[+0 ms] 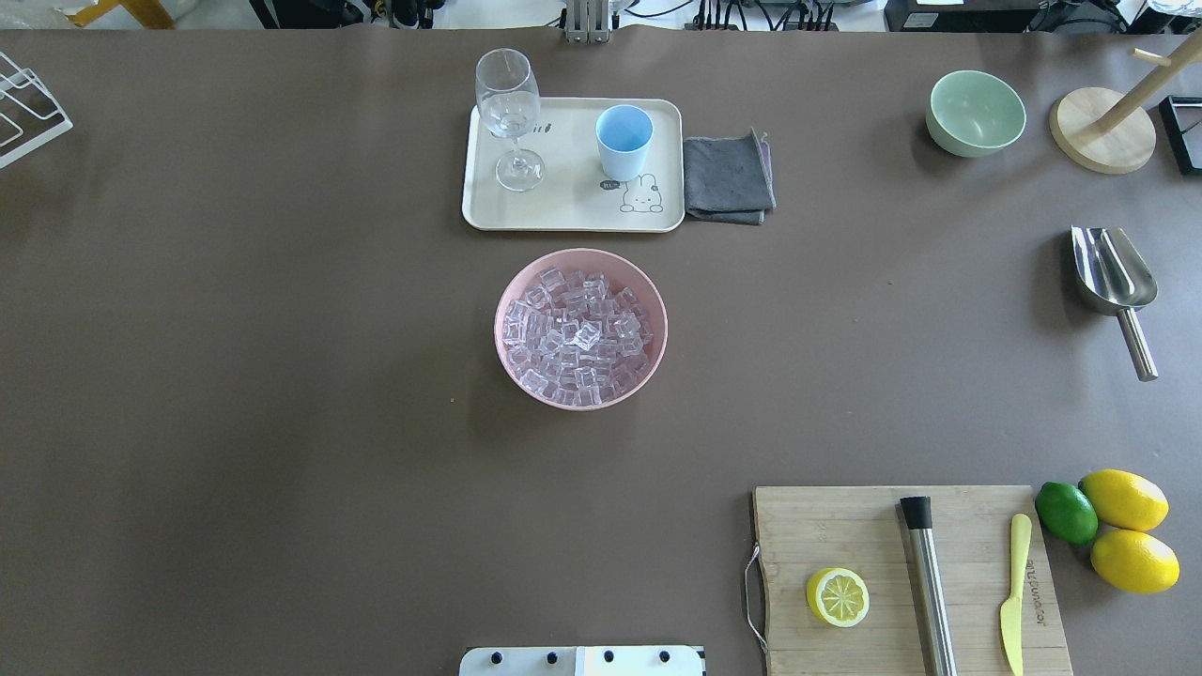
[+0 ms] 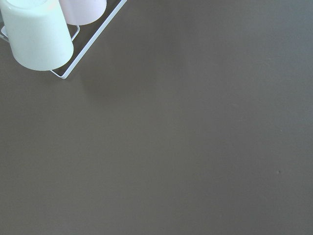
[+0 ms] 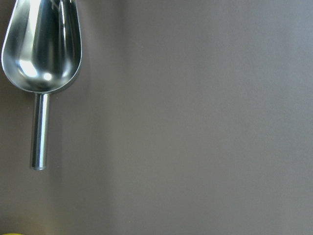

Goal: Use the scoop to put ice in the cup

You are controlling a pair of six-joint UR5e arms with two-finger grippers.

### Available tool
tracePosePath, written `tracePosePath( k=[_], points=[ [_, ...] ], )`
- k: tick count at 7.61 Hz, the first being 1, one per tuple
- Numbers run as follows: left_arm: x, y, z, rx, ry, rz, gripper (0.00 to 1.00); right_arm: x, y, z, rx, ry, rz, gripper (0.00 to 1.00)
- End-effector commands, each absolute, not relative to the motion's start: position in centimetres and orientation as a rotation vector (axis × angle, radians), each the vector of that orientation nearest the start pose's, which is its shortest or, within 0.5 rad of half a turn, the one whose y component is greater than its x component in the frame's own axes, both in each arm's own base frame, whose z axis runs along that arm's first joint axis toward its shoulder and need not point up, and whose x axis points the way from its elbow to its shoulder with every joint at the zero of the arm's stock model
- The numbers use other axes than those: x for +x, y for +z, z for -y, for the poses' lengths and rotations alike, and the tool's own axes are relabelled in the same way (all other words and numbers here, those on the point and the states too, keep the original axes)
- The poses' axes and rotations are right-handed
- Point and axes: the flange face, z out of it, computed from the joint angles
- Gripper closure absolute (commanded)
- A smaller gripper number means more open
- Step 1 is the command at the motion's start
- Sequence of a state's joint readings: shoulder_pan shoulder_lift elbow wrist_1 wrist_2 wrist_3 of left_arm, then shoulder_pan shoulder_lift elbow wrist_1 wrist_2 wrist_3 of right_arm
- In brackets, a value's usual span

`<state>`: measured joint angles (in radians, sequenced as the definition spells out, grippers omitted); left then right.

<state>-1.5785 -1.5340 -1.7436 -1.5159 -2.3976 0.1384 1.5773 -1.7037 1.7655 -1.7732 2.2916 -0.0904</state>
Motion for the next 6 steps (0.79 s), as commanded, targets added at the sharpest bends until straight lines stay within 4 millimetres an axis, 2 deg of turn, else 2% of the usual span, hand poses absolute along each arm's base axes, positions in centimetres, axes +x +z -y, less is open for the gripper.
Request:
tracePosePath(
  k=[1, 4, 6],
  points=[
    [-6.4, 59.2, 47.7, 0.138, 0.157, -0.819, 0.01, 6.9, 64.5, 42.4, -0.095, -0.027, 0.736, 0.00],
    [-6.4, 59.3, 47.7, 0.138, 0.157, -0.819, 0.01, 6.7, 63.6, 42.7, -0.075, -0.027, 0.765, 0.00],
    [-6.4, 59.3, 47.8, 0.140, 0.159, -0.819, 0.01, 6.5, 62.1, 42.9, -0.076, 0.039, 0.779, 0.00]
  ],
)
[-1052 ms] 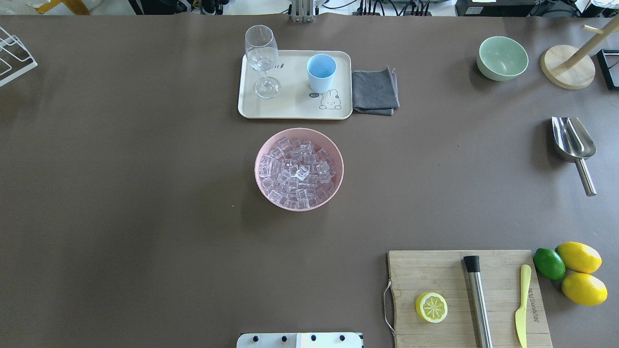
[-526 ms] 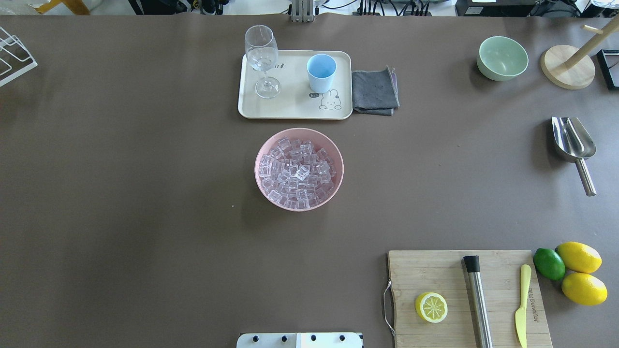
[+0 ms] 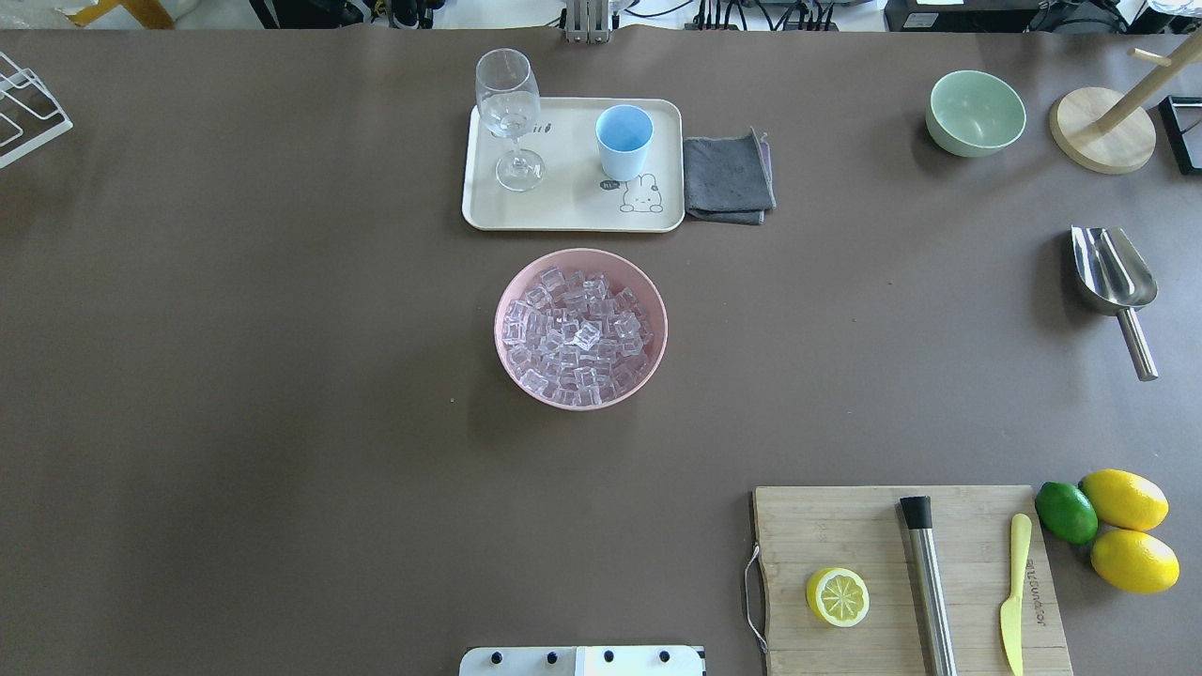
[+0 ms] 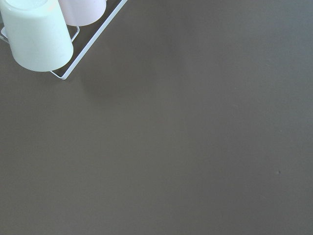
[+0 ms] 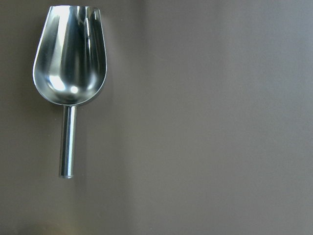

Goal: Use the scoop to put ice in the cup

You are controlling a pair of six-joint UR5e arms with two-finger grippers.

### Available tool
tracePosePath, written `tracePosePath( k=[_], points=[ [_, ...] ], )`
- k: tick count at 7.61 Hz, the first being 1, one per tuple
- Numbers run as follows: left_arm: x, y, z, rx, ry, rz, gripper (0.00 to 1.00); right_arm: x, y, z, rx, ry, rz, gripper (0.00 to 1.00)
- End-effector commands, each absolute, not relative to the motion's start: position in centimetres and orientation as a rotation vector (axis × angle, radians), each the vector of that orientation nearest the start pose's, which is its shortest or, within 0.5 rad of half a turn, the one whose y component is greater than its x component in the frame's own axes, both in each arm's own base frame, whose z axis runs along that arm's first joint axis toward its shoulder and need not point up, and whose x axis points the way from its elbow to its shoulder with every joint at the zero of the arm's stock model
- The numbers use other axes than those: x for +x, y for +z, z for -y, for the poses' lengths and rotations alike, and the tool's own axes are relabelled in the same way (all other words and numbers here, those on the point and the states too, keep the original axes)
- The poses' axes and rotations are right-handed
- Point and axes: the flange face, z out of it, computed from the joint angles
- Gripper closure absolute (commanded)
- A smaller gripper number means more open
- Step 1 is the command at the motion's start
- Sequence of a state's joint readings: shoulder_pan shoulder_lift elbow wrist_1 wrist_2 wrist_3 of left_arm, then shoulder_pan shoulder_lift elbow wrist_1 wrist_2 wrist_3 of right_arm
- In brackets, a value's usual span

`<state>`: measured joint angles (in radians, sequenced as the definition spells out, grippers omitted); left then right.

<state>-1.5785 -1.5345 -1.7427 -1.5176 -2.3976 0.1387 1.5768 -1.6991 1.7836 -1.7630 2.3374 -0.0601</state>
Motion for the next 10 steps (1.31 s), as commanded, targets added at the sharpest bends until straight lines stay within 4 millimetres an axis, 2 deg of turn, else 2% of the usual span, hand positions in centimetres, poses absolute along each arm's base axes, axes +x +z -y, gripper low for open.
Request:
tracePosePath(
  k=[1, 2, 3, 4, 6, 7, 8, 9, 10],
  points=[
    [-6.1, 58.9, 48.0, 0.145, 0.165, -0.821, 0.01, 5.4, 61.3, 43.4, -0.080, 0.049, 0.777, 0.00],
    [-5.1, 57.7, 48.3, 0.159, 0.195, -0.822, 0.01, 4.0, 60.4, 44.4, -0.059, 0.090, 0.778, 0.00],
    [-2.5, 55.1, 48.5, 0.186, 0.267, -0.825, 0.01, 1.9, 59.4, 45.2, -0.015, 0.127, 0.784, 0.00],
    [0.9, 52.3, 50.0, 0.213, 0.352, -0.829, 0.01, -0.3, 59.4, 44.9, 0.008, 0.172, 0.781, 0.00],
    [2.1, 46.2, 52.2, 0.324, 0.418, -0.830, 0.01, -3.1, 60.2, 44.5, 0.079, 0.120, 0.785, 0.00],
    [4.6, 44.0, 52.3, 0.348, 0.480, -0.838, 0.01, -5.0, 61.2, 44.4, 0.046, 0.124, 0.777, 0.00],
    [7.9, 42.2, 52.4, 0.359, 0.550, -0.851, 0.01, -7.0, 60.5, 44.5, 0.064, 0.175, 0.775, 0.00],
    [12.9, 41.0, 51.8, 0.349, 0.650, -0.869, 0.01, -9.0, 60.6, 44.4, 0.064, 0.203, 0.781, 0.00],
    [16.6, 40.1, 51.0, 0.398, 0.744, -0.889, 0.01, -10.1, 61.5, 44.3, 0.075, 0.186, 0.758, 0.00]
  ],
)
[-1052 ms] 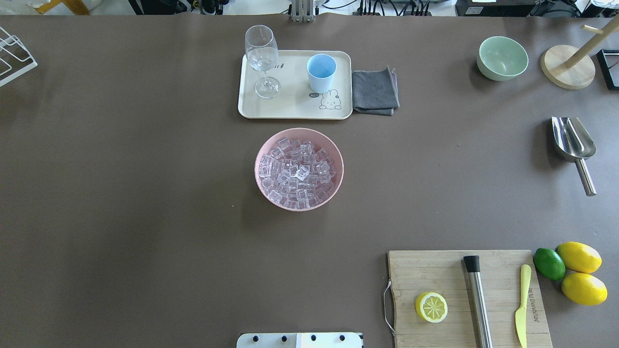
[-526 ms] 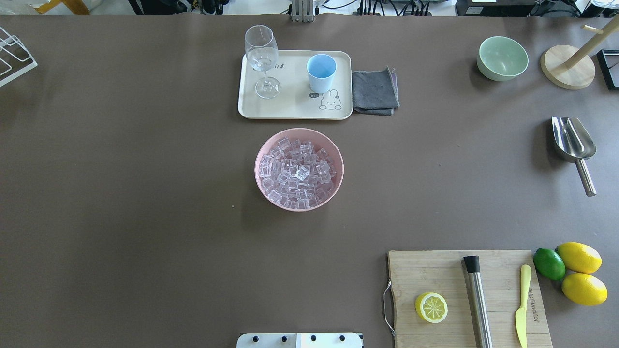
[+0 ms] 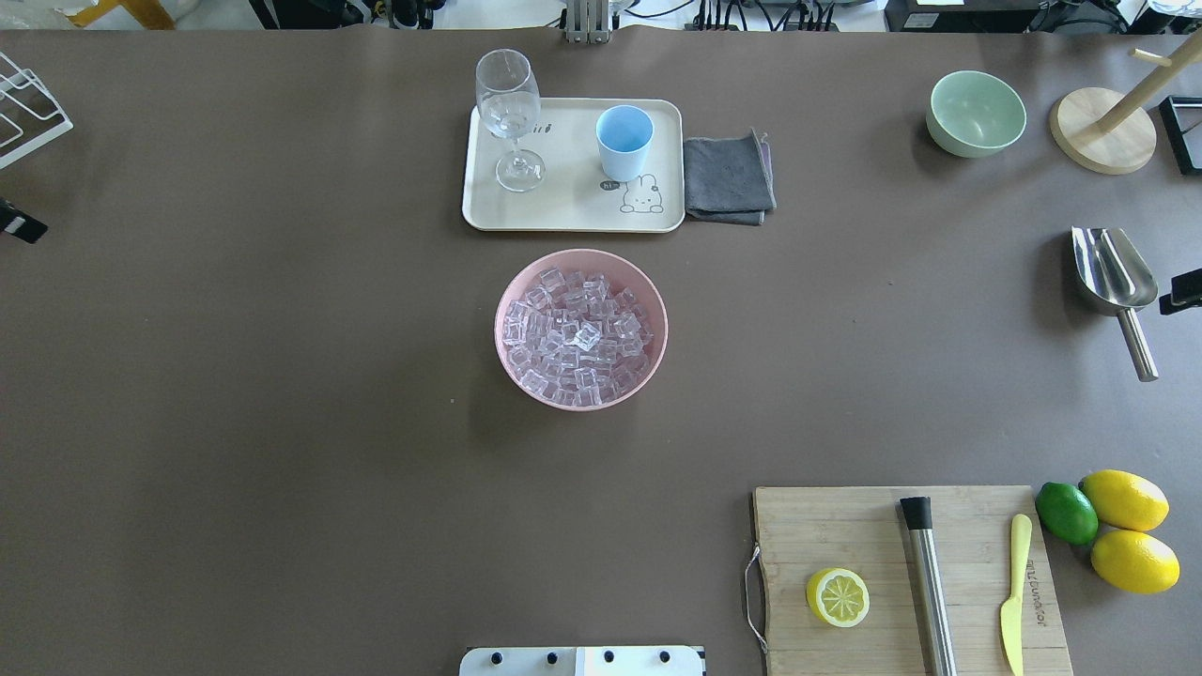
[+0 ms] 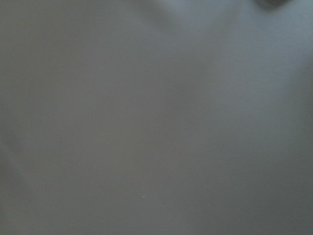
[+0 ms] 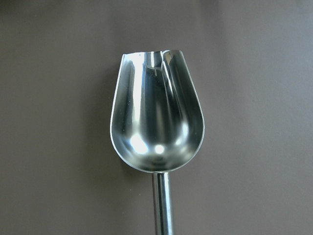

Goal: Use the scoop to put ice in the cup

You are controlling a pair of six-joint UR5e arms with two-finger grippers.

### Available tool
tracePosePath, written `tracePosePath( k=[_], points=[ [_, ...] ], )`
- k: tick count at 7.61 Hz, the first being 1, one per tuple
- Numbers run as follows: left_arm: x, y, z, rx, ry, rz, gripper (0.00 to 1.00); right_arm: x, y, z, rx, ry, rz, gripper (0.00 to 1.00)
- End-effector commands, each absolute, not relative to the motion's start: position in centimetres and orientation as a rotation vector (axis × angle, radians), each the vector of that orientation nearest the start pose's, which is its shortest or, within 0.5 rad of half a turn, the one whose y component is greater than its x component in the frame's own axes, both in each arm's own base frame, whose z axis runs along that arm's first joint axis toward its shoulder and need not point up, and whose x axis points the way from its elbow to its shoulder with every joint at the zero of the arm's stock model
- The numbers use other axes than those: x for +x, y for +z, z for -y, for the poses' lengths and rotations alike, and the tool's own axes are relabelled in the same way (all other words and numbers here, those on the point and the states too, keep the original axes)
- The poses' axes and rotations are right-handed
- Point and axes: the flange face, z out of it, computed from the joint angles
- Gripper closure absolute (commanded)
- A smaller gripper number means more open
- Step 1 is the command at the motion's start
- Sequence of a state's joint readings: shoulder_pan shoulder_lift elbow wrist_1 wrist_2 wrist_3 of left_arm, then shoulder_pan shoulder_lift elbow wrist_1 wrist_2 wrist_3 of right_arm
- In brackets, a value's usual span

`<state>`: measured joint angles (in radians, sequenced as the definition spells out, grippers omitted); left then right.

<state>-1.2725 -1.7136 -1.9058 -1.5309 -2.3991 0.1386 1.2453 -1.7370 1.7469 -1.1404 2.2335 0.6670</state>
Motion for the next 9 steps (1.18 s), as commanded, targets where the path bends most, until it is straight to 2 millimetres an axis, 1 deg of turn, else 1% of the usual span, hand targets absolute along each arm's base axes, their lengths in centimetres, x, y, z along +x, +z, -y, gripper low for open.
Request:
tracePosePath(
  k=[1, 2, 3, 4, 5, 6, 7, 8, 9],
  points=[
    [18.7, 39.5, 50.2, 0.447, 0.805, -0.901, 0.01, -10.8, 62.6, 44.2, 0.100, 0.197, 0.768, 0.00],
    [20.7, 39.1, 49.8, 0.456, 0.853, -0.909, 0.01, -11.0, 64.1, 43.0, 0.118, 0.209, 0.794, 0.00],
    [24.3, 37.6, 49.5, 0.492, 0.916, -0.885, 0.01, -12.1, 65.2, 42.3, 0.140, 0.202, 0.791, 0.00],
    [30.1, 37.0, 47.3, 0.541, 1.011, -0.821, 0.01, -12.6, 65.6, 41.3, 0.146, 0.196, 0.798, 0.00],
    [34.0, 36.1, 44.9, 0.590, 1.084, -0.808, 0.01, -13.0, 66.0, 41.1, 0.143, 0.193, 0.790, 0.00],
    [36.5, 35.9, 43.9, 0.614, 1.127, -0.817, 0.01, -13.7, 65.8, 41.1, 0.140, 0.205, 0.788, 0.01],
    [39.6, 34.9, 44.0, 0.677, 1.170, -0.852, 0.01, -14.1, 66.1, 41.2, 0.144, 0.202, 0.777, 0.03],
    [40.8, 36.2, 44.0, 0.767, 1.193, -0.881, 0.01, -14.5, 66.4, 41.1, 0.146, 0.197, 0.764, 0.09],
    [41.3, 37.9, 44.2, 0.793, 1.200, -0.889, 0.01, -14.6, 66.5, 41.0, 0.143, 0.194, 0.763, 0.19]
  ],
)
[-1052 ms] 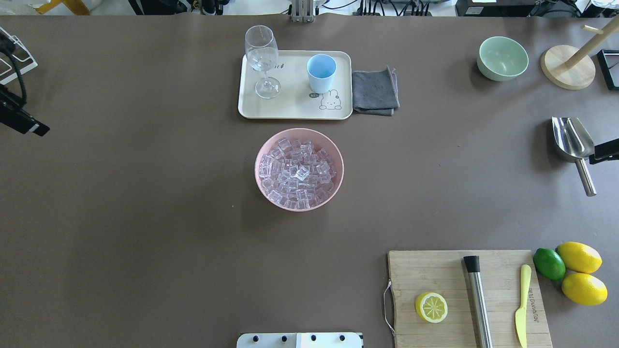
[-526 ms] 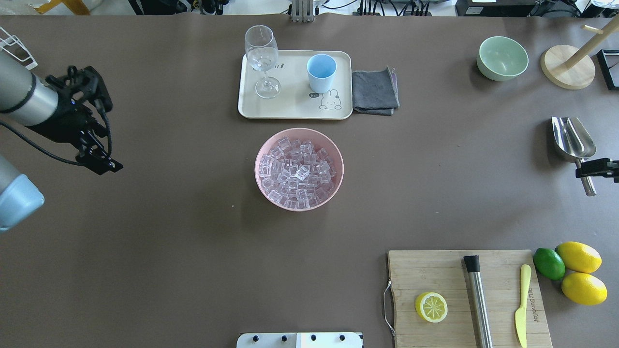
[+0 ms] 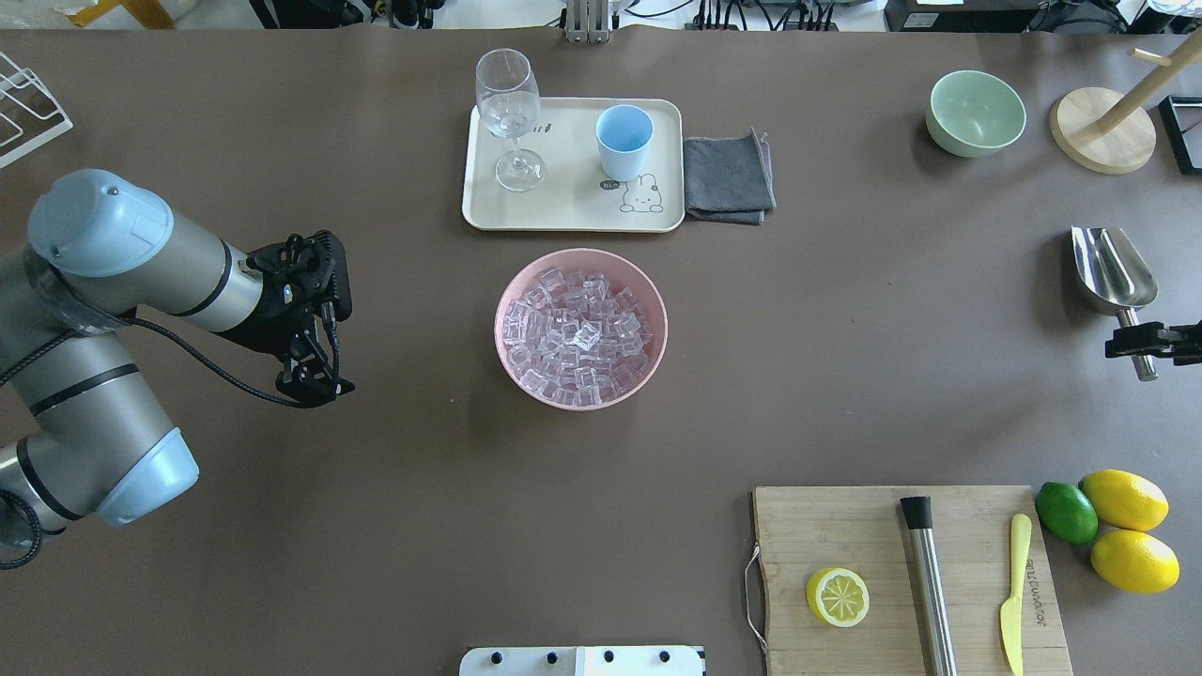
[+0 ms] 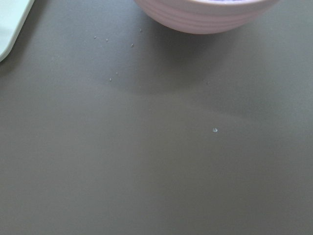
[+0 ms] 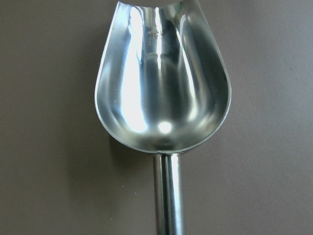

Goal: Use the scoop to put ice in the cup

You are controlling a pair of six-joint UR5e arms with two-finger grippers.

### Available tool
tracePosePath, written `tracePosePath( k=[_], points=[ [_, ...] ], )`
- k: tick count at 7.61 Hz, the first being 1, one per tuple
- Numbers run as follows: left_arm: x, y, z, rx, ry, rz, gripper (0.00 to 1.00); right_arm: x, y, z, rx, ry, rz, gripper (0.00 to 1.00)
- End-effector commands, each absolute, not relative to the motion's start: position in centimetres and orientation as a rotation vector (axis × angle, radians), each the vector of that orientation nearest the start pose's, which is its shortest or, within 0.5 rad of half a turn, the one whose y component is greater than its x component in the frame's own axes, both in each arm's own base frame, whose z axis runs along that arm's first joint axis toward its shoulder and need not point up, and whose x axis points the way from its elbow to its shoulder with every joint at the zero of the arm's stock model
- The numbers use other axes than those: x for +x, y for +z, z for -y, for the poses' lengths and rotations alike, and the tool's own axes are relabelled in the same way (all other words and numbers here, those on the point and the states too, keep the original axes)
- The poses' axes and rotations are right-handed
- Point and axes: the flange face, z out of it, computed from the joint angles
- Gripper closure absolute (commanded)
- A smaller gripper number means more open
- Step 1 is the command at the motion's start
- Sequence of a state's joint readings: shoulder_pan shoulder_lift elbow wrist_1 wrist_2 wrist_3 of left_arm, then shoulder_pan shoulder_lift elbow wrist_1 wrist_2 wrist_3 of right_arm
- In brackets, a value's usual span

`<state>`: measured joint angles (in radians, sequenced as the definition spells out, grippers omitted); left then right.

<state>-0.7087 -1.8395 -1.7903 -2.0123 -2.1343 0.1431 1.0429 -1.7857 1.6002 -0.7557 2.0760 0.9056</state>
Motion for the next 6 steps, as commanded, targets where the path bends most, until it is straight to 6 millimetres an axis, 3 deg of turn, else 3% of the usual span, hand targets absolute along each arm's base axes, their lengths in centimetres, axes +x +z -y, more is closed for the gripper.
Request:
tracePosePath(
  k=[1, 3, 5, 6],
  points=[
    [41.6, 37.6, 44.2, 0.808, 1.206, -0.895, 0.01, -14.7, 66.4, 41.1, 0.145, 0.193, 0.763, 0.33],
    [44.4, 35.1, 42.5, 0.857, 1.241, -0.927, 0.01, -15.0, 66.4, 41.0, 0.142, 0.186, 0.765, 0.41],
    [45.4, 34.7, 42.4, 0.868, 1.245, -0.916, 0.03, -15.2, 66.3, 40.8, 0.137, 0.180, 0.769, 0.46],
    [46.4, 35.0, 42.8, 0.879, 1.230, -0.887, 0.03, -15.1, 66.3, 40.7, 0.141, 0.176, 0.774, 0.67]
  ],
)
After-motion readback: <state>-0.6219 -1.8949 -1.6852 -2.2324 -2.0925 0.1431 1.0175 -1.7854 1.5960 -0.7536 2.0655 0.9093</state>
